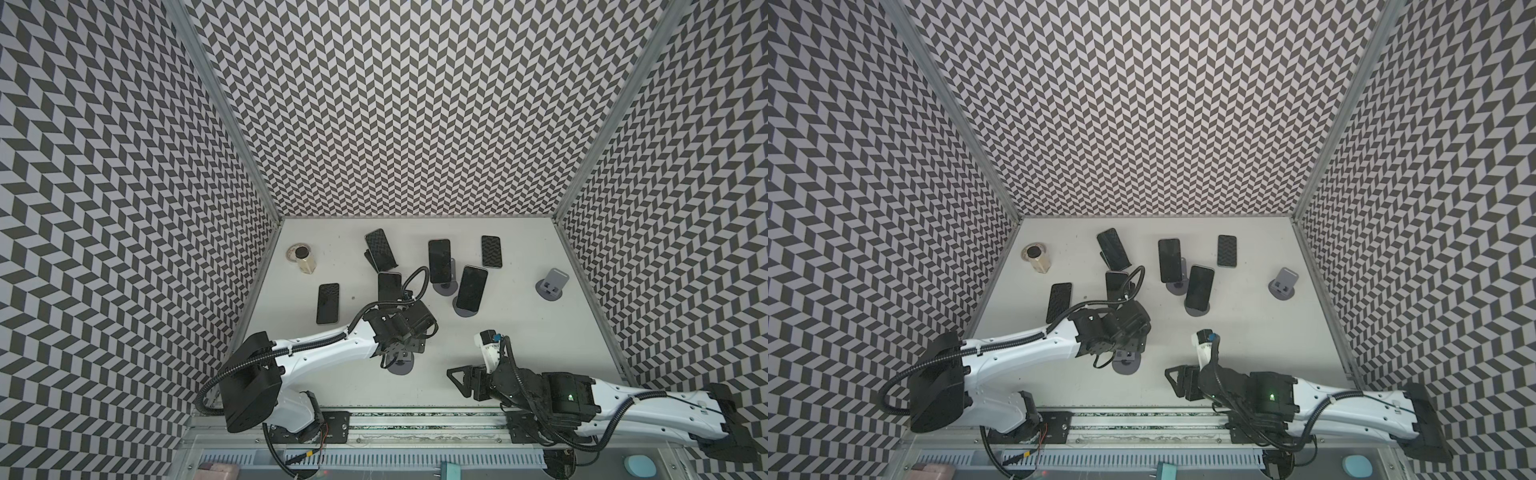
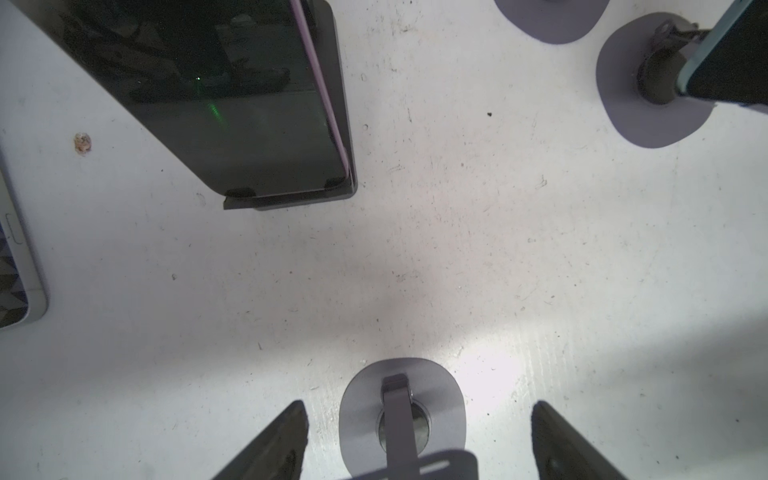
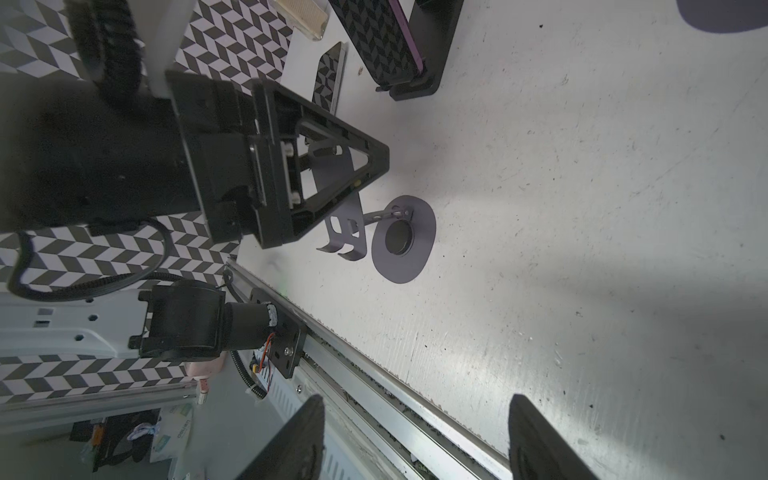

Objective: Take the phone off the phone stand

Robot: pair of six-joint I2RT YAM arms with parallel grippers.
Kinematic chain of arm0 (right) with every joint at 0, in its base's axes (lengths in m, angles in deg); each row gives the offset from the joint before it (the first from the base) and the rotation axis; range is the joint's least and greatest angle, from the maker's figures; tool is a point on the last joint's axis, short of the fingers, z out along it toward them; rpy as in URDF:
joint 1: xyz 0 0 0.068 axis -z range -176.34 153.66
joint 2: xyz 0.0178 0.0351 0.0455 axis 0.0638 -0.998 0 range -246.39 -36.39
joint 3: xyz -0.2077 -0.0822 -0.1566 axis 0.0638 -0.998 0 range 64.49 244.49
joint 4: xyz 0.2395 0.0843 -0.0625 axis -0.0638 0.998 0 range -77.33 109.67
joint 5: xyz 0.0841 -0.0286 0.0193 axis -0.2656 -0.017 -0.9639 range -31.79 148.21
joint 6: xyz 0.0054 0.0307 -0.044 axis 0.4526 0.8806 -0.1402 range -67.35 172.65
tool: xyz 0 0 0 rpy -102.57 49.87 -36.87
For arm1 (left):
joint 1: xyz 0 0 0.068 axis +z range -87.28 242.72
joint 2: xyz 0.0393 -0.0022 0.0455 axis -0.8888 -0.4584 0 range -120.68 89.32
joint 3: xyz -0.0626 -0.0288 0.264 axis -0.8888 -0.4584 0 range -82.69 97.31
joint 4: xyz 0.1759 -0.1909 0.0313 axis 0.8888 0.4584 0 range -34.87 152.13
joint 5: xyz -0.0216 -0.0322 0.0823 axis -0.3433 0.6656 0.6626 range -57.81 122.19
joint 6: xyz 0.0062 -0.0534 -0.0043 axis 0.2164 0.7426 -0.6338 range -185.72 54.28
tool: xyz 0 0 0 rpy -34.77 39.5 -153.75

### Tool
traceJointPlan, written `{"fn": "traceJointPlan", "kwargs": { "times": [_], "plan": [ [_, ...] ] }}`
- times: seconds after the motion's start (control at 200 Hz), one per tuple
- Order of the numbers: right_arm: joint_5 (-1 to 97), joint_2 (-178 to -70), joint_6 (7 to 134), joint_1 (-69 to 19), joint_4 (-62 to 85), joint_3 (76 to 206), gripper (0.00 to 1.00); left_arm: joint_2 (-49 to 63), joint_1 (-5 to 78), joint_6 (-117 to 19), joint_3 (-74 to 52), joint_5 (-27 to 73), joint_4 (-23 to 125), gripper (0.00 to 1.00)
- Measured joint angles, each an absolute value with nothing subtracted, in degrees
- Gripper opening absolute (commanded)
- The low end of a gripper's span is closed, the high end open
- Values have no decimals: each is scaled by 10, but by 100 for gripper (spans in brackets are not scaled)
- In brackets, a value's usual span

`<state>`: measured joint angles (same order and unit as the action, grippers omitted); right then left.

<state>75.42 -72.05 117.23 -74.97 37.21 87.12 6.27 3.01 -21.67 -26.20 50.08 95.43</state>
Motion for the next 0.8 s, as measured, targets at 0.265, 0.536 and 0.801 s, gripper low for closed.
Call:
{"fn": "traceJointPlan", "kwargs": {
  "times": [0.265, 0.536, 0.801],
  "plan": [
    [756, -720, 1173, -750, 380, 868, 68, 42, 30, -226, -253, 499, 948, 84],
    [756, -734, 1172, -750, 379, 868, 68, 42, 23, -226, -253, 511, 954, 84],
    [755, -747, 1172, -750, 365, 862, 68, 56, 23, -220, -269, 527, 955, 81]
  ]
}}
